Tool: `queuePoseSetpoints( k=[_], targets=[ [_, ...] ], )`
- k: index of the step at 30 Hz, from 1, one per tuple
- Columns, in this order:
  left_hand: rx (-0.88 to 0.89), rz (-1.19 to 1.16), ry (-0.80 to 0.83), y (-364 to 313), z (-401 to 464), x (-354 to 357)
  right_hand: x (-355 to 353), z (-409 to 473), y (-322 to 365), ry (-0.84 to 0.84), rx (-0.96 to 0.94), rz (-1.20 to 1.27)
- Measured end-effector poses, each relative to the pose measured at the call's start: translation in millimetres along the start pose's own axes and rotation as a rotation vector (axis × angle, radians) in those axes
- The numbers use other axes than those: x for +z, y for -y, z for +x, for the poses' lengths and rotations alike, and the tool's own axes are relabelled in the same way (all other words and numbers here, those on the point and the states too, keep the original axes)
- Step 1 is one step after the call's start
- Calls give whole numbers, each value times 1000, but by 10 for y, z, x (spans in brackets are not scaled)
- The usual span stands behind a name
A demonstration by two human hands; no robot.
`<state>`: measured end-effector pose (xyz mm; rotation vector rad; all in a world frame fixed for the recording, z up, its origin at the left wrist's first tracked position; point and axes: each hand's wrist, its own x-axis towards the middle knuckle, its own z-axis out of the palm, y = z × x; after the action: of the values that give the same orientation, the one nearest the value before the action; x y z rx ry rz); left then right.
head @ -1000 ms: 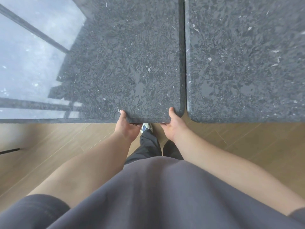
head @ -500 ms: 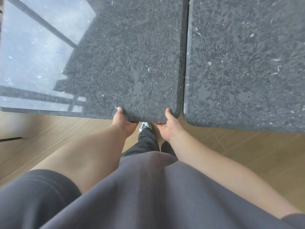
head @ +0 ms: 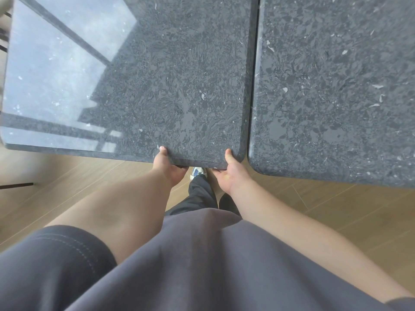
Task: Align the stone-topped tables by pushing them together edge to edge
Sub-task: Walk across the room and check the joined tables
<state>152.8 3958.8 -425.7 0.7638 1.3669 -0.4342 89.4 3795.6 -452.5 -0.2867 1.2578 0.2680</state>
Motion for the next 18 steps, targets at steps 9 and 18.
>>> queuePoseSetpoints(
  k=[9,18],
  targets=[
    [11,-31,33,34,-54,36,-12,-79,51,4,26,-1],
    [-26,-54,54,11,-114,14,5,-157,88,6,37,-50]
  ],
)
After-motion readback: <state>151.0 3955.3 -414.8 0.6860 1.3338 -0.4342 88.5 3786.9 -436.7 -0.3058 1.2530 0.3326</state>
